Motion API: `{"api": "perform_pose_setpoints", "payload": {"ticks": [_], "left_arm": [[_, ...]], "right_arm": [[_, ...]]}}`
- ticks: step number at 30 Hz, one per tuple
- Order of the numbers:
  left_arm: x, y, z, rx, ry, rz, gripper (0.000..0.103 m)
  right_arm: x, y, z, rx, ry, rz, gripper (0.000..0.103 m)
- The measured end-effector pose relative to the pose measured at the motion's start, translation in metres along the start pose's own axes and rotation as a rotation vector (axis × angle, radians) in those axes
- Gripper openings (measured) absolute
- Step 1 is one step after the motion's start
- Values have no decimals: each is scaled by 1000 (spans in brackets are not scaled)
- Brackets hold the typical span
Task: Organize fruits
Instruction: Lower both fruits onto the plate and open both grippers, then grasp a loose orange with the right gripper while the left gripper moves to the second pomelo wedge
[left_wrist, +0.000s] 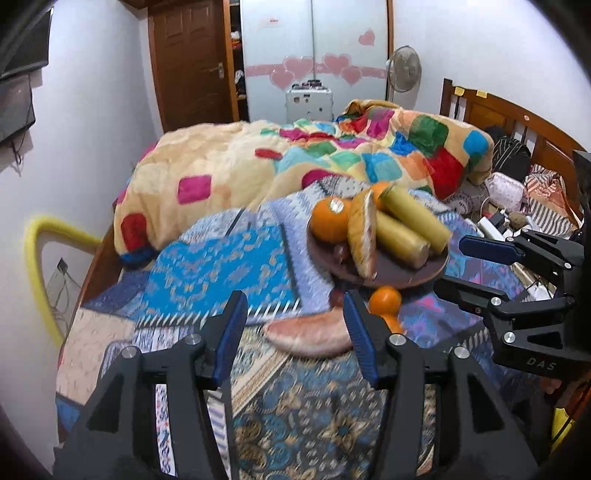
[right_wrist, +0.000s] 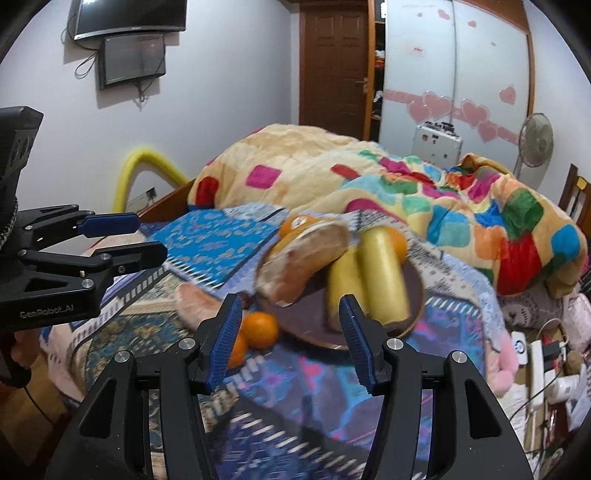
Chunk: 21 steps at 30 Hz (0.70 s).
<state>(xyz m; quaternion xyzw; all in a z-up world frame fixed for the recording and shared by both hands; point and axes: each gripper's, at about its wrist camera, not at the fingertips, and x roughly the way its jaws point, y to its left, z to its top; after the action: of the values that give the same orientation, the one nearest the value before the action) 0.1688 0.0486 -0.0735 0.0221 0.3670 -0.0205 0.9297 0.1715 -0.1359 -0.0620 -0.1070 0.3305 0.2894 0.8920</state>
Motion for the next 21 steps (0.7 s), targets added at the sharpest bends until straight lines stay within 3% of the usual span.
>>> {"api": "perform_pose_setpoints", "payload": {"ticks": [10,17,19,21], "left_arm": [[17,24,-38,-28,91,-6,54],[31,34,-47,-35,137,-24,54],[34,36,-47,-43,141,-31,54],[38,37,-44,-46,143,-38,54]], "right_arm": [[34,23,-20,14,104,65,51],[52,31,-24,23,164,96,50],[55,32,-25,20,177,95,40],[55,31,-26,19,174,79,36]]}}
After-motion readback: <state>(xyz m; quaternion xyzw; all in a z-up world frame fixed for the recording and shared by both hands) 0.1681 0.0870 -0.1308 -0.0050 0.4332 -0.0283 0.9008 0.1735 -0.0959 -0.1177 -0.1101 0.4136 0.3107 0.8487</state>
